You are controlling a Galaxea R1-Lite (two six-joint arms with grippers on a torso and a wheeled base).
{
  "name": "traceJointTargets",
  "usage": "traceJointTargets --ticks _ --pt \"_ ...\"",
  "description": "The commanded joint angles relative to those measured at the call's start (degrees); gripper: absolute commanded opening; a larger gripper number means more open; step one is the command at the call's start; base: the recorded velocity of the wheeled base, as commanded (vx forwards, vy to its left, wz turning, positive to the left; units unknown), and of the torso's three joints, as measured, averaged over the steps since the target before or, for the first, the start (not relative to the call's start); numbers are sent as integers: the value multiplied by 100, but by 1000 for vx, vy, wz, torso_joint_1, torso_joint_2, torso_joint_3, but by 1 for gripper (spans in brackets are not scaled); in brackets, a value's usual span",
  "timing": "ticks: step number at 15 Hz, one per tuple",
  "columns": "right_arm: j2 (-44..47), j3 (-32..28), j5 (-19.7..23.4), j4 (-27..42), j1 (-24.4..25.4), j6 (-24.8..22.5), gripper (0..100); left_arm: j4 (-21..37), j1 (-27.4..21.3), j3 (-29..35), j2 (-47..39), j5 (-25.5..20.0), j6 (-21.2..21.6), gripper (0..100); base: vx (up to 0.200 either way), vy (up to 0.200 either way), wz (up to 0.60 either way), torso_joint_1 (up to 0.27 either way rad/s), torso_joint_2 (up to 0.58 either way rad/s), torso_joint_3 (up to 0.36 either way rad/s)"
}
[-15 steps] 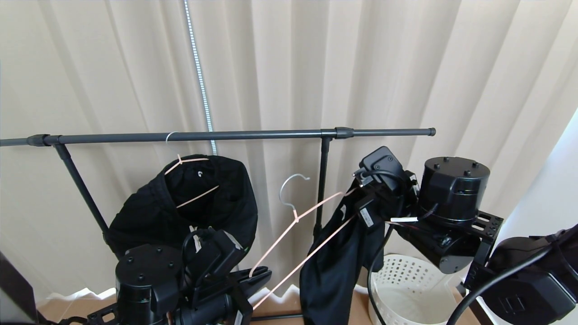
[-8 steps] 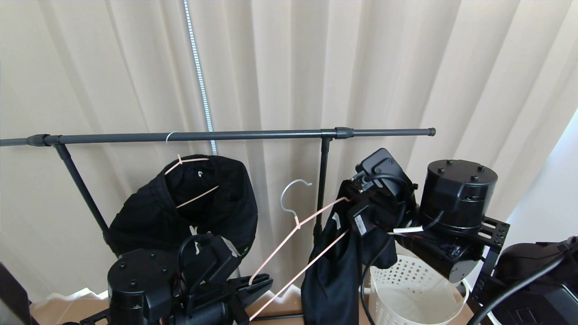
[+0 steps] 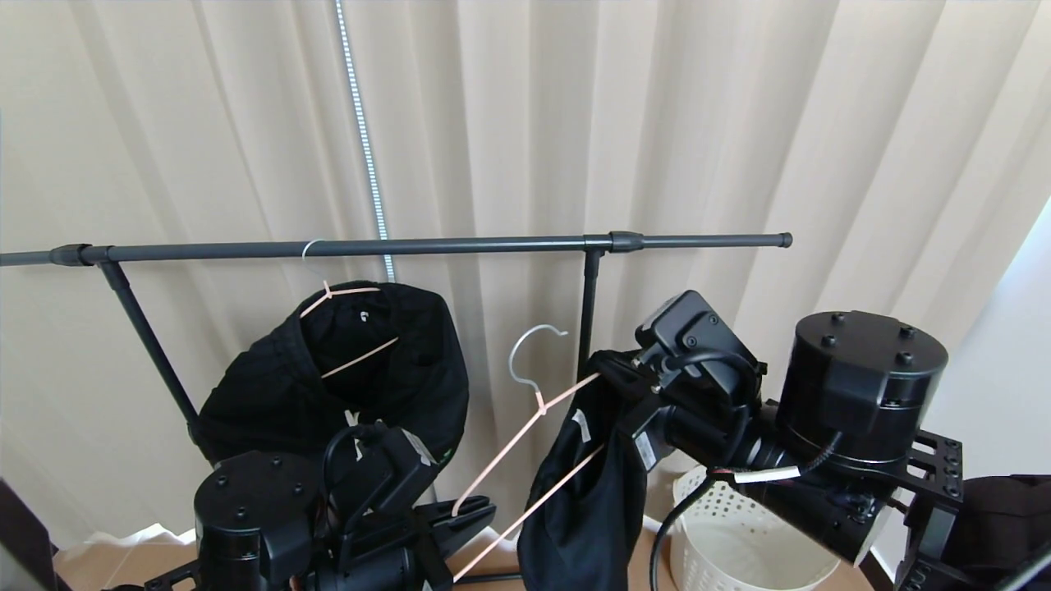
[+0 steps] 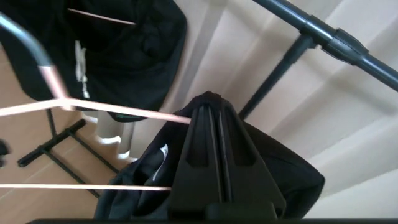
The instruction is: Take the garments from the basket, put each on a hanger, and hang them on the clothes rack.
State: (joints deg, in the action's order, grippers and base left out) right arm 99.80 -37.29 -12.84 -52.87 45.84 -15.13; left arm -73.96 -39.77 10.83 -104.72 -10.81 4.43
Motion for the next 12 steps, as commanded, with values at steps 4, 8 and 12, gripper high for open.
traceJointTargets --ticks 4,8,12 --pt "-330 152 185 5 426 221 0 -4 39 -1 4 0 6 0 0 0 0 0 0 0" --pt "-682 266 932 66 409 388 0 -330 65 -72 -22 0 -3 0 0 0 0 0 0 0" --pt "-673 257 1222 75 373 537 0 -426 83 -125 -14 -9 -3 0 0 0 0 0 0 0"
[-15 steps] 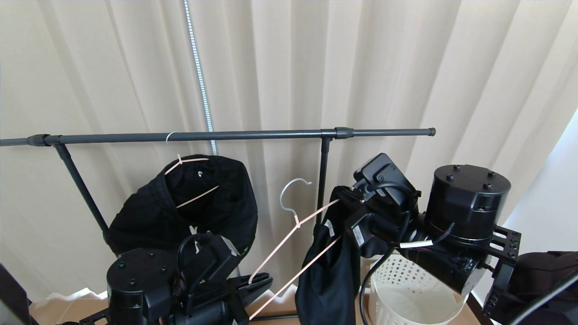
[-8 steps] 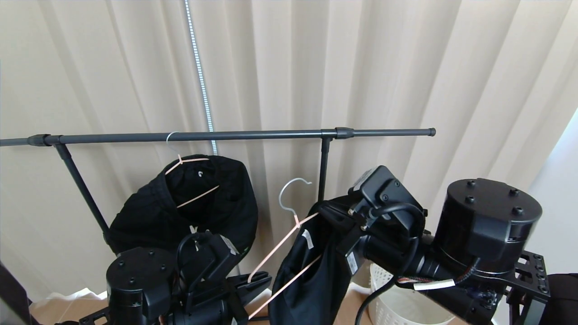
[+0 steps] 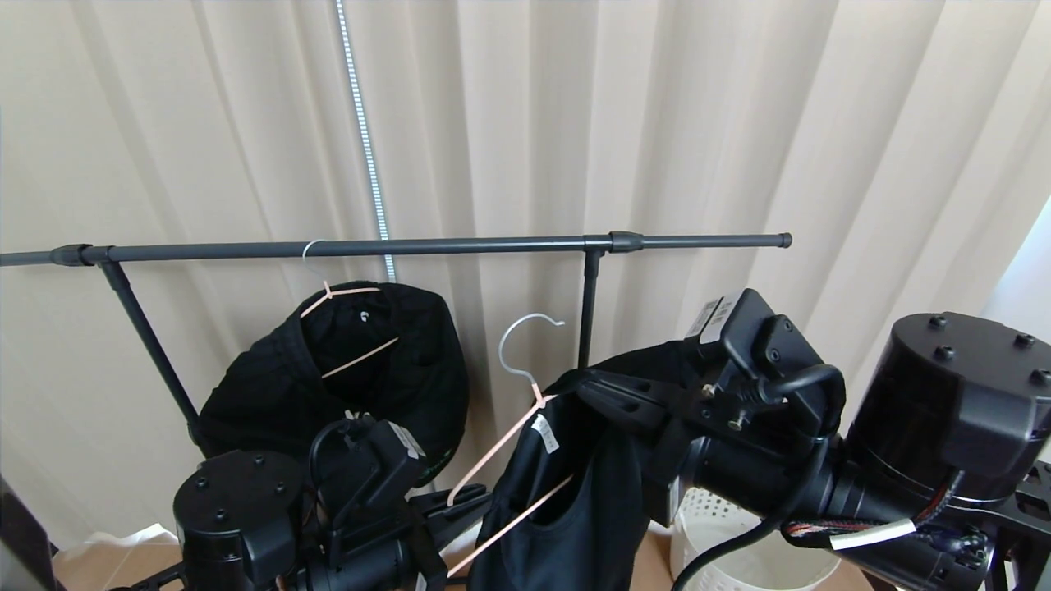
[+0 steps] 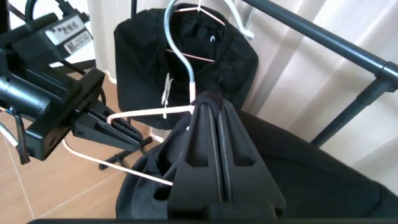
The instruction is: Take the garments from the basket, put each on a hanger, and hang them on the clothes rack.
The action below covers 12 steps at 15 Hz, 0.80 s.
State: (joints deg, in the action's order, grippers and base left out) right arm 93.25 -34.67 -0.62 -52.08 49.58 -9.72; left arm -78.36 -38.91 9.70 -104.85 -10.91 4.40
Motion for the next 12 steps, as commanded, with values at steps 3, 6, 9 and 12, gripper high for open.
traceJointTargets --ticks 3,6,9,12 --pt "71 -57 -35 -4 -142 -4 0 -144 -2 -39 0 10 -1 0 0 0 0 0 0 0" --pt "97 -75 -43 -4 -177 -13 0 -144 -2 -74 -18 10 8 0 0 0 0 0 0 0" --pt "80 -75 -61 -13 -300 -22 100 -144 -2 -74 -18 1 8 0 0 0 0 0 0 0" --pt "53 -119 -61 -13 -475 -22 100 -144 -2 -74 -9 1 17 0 0 0 0 0 0 0"
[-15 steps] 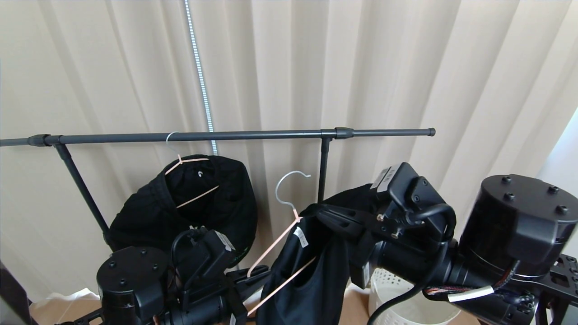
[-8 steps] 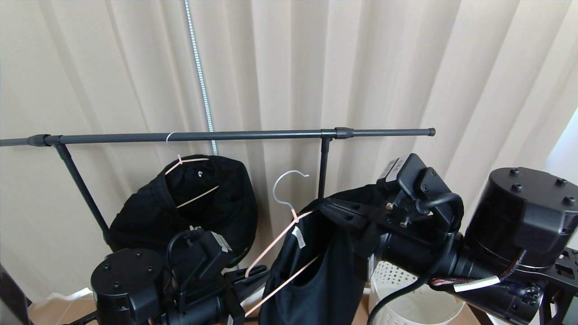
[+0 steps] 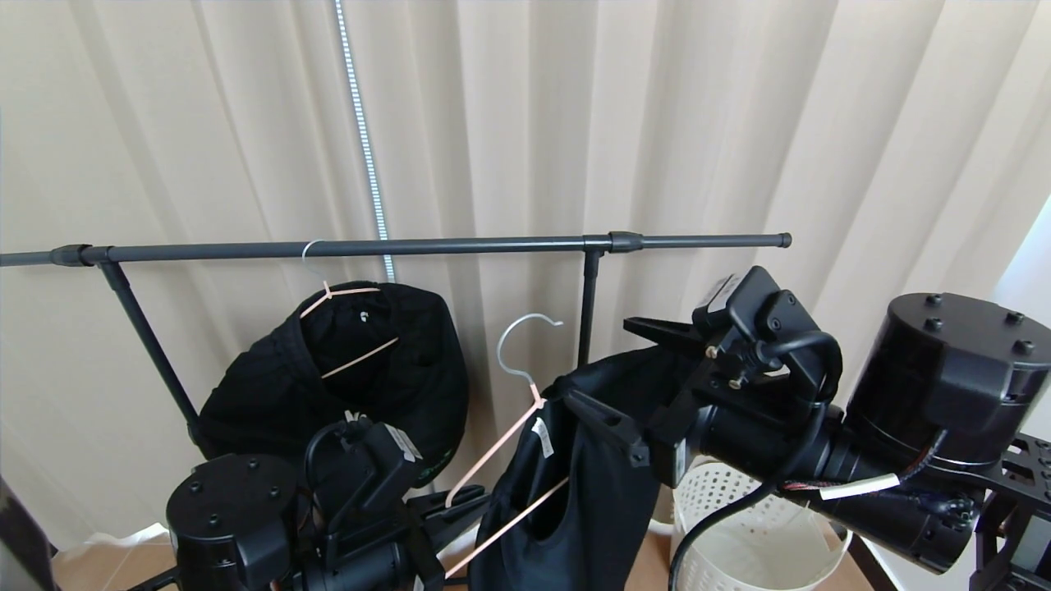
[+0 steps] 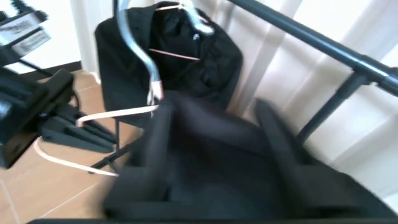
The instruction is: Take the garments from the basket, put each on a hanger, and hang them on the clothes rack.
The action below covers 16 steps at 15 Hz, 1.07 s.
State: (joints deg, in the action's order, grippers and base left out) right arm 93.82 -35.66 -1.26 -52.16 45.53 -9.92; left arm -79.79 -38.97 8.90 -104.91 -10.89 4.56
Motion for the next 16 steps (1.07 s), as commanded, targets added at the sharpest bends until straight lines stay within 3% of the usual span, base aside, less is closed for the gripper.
traceJointTargets --ticks 1,4,8,16 --pt "-4 -20 3 -4 -88 -1 100 -2 4 15 -12 -1 -8 0 0 0 0 0 0 0" --pt "-4 -47 -15 -4 -159 -10 100 -28 13 7 -3 -1 -8 0 0 0 0 0 0 0" --pt "233 -257 -455 -22 -150 -1 100 -81 -40 -55 -47 -1 1 0 0 0 0 0 0 0" --pt "286 -196 -463 -4 -71 -1 100 -90 118 33 -47 8 -16 0 0 0 0 0 0 0"
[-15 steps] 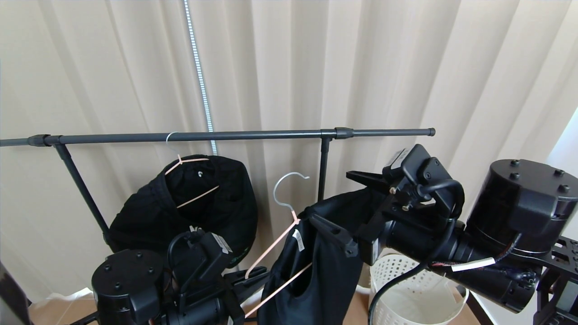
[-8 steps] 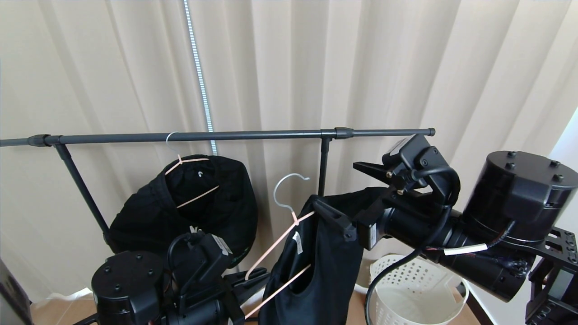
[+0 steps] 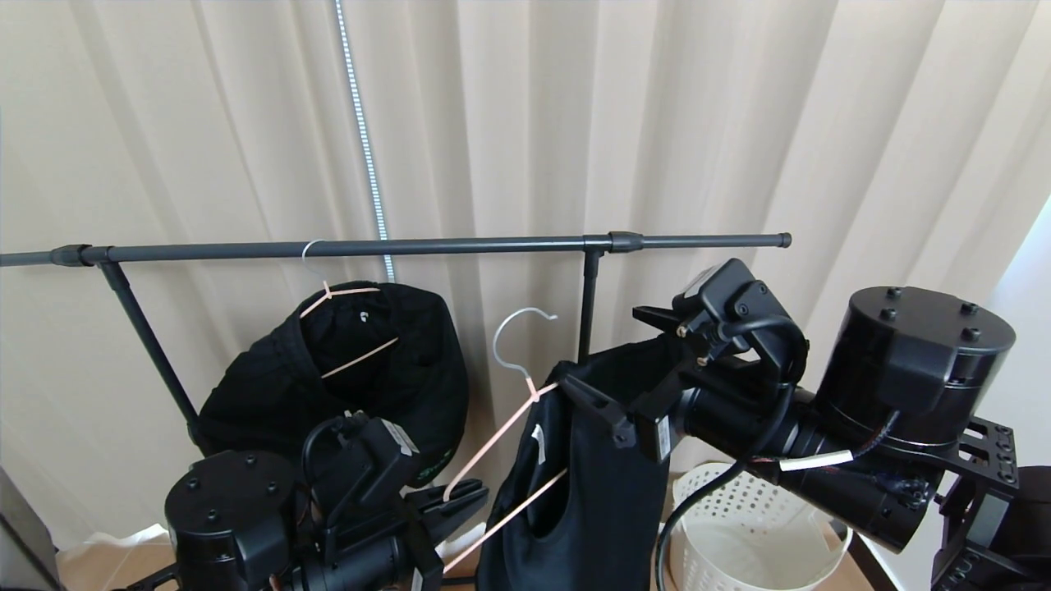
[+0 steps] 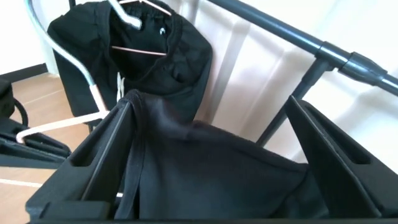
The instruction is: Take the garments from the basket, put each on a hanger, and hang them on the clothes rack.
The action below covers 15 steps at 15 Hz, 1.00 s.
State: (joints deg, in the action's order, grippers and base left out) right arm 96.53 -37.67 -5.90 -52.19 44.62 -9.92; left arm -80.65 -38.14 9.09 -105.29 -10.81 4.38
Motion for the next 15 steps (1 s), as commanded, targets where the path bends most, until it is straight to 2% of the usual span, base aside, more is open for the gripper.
traceJointTargets --ticks 1,4,8,12,15 --pt "15 14 1 -2 29 -1 100 -3 53 22 -27 0 -7 0 0 0 0 0 0 0" --pt "-20 102 1 -11 82 -1 100 -29 97 49 -18 0 -16 0 0 0 0 0 0 0" --pt "-55 234 36 -11 144 -27 100 -390 88 -13 -62 -9 -165 0 0 0 0 0 0 0" --pt "-125 304 63 -11 135 -229 100 -399 114 -22 -71 -9 -165 0 0 0 0 0 0 0" --pt "-257 453 370 -2 -6 -379 100 -399 202 -48 -123 -35 -156 0 0 0 0 0 0 0"
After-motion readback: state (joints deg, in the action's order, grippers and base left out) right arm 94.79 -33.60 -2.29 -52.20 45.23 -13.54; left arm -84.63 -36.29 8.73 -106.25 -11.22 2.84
